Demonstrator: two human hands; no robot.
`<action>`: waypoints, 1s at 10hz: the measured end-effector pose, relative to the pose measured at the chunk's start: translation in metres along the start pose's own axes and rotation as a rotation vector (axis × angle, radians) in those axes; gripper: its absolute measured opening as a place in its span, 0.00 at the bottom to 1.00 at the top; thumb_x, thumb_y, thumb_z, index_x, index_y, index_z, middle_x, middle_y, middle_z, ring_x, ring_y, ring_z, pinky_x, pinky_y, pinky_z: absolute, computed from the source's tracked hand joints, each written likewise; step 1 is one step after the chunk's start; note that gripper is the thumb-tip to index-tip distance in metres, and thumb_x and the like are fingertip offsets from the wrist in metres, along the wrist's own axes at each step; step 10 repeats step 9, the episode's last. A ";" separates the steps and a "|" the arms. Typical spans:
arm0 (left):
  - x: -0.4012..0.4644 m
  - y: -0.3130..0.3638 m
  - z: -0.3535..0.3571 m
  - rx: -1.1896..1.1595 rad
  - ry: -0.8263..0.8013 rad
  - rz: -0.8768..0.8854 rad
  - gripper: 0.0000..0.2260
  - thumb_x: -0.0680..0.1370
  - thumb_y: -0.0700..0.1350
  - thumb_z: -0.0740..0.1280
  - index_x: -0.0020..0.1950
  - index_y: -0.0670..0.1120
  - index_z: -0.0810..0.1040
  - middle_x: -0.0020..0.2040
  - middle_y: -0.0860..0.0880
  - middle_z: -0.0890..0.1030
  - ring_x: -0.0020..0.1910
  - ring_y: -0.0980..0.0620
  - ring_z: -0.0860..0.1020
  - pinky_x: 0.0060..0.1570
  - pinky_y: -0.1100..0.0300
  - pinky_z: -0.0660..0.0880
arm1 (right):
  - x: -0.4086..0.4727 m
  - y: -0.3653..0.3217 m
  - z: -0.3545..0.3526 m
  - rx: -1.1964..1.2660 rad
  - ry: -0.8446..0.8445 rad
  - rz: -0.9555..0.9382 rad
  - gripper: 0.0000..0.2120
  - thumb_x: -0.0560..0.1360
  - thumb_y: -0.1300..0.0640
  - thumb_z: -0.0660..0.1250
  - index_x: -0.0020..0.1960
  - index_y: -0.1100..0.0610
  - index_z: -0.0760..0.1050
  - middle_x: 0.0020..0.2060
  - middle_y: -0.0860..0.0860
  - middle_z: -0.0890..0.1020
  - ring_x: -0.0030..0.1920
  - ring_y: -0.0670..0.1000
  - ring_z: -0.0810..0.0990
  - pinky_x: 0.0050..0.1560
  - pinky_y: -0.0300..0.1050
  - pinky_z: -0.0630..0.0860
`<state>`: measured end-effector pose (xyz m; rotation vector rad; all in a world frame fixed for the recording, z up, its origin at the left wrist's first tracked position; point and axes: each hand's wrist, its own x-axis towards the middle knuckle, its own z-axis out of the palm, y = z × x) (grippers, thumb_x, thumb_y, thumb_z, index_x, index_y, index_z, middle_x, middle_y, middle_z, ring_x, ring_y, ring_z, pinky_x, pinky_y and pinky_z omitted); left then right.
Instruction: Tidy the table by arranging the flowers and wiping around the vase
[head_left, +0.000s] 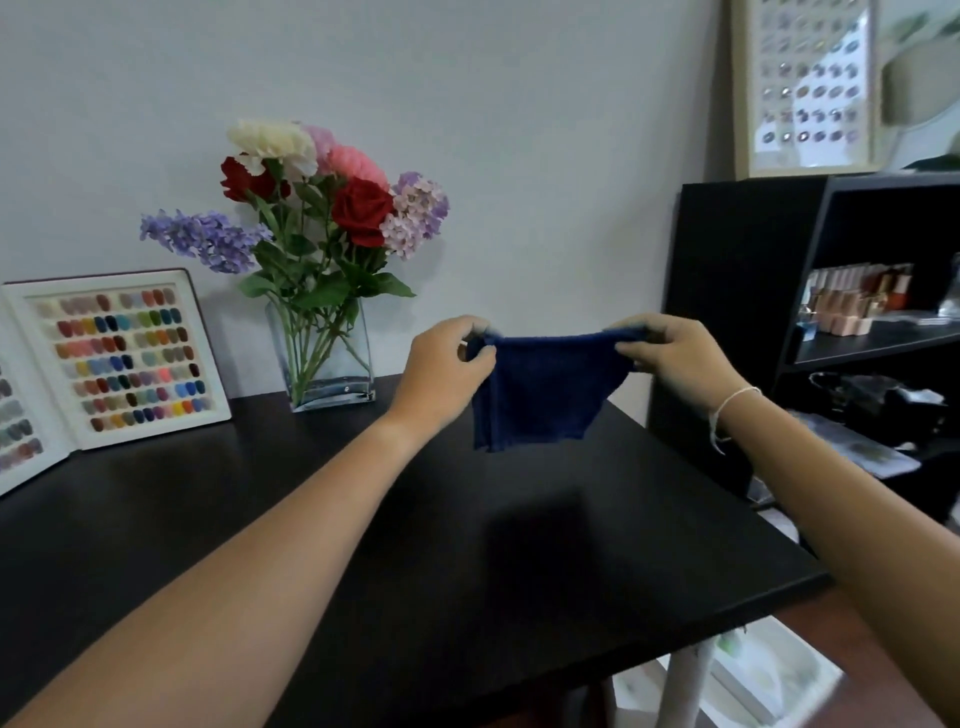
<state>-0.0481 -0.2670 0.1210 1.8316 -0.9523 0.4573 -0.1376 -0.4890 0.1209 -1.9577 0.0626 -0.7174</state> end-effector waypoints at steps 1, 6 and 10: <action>-0.019 0.004 0.022 -0.055 -0.047 0.051 0.08 0.73 0.38 0.65 0.44 0.51 0.77 0.41 0.57 0.78 0.40 0.59 0.77 0.39 0.71 0.72 | -0.012 0.011 -0.030 -0.131 -0.083 -0.036 0.12 0.71 0.69 0.65 0.46 0.54 0.79 0.41 0.50 0.81 0.41 0.42 0.79 0.45 0.31 0.75; -0.121 -0.003 0.092 -0.137 -0.568 0.068 0.06 0.71 0.40 0.68 0.44 0.50 0.81 0.42 0.55 0.81 0.43 0.61 0.78 0.44 0.71 0.71 | -0.112 0.092 -0.075 -0.342 -0.402 0.226 0.23 0.68 0.73 0.65 0.40 0.43 0.79 0.47 0.45 0.82 0.49 0.42 0.79 0.51 0.28 0.72; -0.126 0.005 0.082 -0.142 -0.640 0.121 0.06 0.70 0.48 0.69 0.46 0.53 0.80 0.44 0.59 0.79 0.47 0.61 0.78 0.48 0.69 0.72 | -0.109 0.088 -0.069 -0.403 -0.364 0.167 0.22 0.68 0.71 0.59 0.38 0.45 0.80 0.44 0.46 0.83 0.49 0.46 0.79 0.53 0.37 0.72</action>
